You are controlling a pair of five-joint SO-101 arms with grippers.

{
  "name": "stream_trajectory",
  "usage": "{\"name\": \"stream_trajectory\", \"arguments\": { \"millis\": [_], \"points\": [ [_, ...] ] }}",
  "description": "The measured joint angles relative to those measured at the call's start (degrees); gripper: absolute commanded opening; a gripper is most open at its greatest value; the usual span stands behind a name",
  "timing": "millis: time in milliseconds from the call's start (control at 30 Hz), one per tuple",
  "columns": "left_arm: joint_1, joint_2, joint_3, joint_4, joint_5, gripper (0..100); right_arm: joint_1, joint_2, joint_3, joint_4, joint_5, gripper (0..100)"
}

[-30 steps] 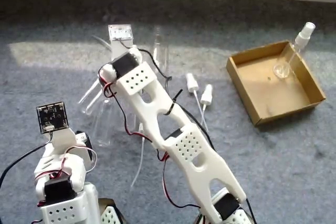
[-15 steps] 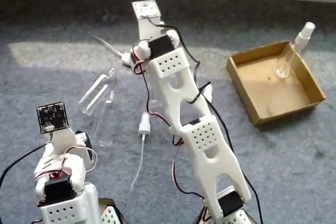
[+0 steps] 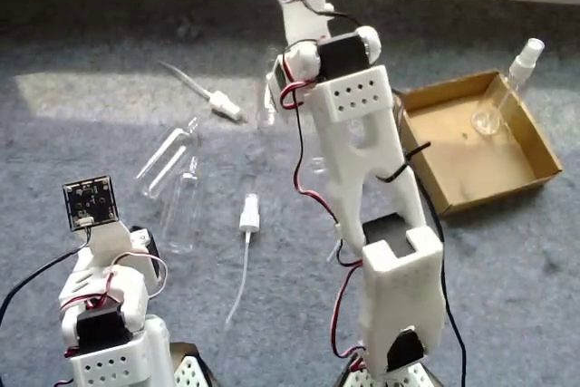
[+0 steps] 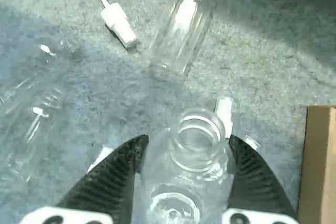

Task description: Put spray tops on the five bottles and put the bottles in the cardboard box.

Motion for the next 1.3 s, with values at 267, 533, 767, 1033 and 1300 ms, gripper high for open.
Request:
{"name": "stream_trajectory", "arguments": {
  "millis": [267,533,767,1033,1300],
  "points": [
    [0.0,0.0,0.0,0.0,0.0,2,1.8,-12.5,22.6,0.0,8.4,16.8],
    [0.0,0.0,0.0,0.0,0.0,2,1.9,-14.1,39.1,-1.5,18.2,16.8],
    [0.0,0.0,0.0,0.0,0.0,2,1.9,-14.1,57.4,-17.7,19.7,16.9],
    [0.0,0.0,0.0,0.0,0.0,2,1.9,-14.1,68.6,-31.0,19.7,17.1],
    [0.0,0.0,0.0,0.0,0.0,2,-2.5,-14.4,76.5,-40.4,23.6,29.5]
  ]
}}
